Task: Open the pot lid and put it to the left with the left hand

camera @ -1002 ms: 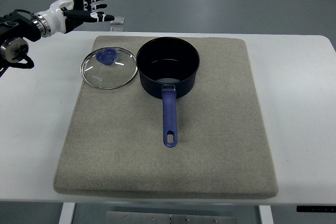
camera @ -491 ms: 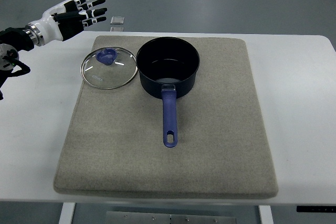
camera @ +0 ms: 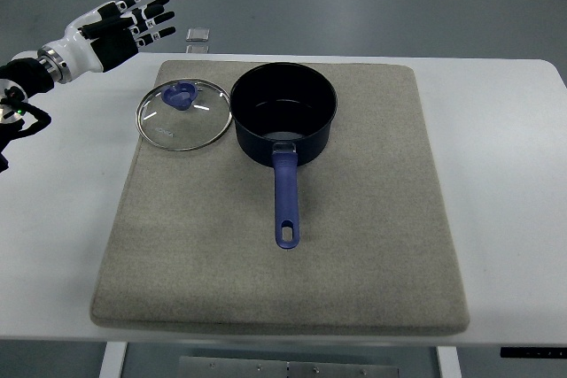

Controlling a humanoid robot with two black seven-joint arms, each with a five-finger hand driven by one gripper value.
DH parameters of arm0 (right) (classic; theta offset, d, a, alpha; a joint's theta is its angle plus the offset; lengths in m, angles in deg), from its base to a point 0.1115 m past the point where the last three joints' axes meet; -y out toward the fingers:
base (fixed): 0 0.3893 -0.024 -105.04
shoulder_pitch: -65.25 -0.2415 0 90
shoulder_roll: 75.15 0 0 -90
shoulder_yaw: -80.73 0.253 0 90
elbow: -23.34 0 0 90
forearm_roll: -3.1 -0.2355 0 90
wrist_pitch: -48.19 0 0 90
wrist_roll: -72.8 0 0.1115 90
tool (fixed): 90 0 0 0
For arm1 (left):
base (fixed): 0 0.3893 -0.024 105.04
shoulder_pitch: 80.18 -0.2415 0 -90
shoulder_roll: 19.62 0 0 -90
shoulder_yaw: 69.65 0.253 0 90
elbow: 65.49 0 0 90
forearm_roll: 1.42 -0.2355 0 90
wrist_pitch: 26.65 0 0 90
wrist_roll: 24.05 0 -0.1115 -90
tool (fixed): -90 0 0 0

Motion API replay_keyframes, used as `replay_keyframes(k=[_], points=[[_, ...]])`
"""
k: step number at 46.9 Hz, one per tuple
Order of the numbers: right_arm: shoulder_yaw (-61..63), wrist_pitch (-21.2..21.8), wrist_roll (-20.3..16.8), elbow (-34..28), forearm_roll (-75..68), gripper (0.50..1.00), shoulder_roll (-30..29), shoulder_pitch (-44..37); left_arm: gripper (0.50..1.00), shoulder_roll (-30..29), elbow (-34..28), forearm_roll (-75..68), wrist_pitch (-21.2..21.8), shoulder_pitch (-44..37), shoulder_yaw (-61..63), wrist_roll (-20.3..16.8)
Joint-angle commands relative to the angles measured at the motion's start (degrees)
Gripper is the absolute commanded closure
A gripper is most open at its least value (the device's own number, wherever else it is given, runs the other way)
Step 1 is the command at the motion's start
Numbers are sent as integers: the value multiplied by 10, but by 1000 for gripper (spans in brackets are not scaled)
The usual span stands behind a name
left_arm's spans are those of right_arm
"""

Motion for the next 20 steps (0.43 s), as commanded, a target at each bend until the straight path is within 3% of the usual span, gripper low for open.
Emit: replay_keyframes(k=[1,20], points=[[0,4,0,-1,-1,583,0,0,506,2,1,9,0,-7,0,0],[-5,8,-4,-7,4,583,0,0,506,0,-2,13,0,-10,-8,0]])
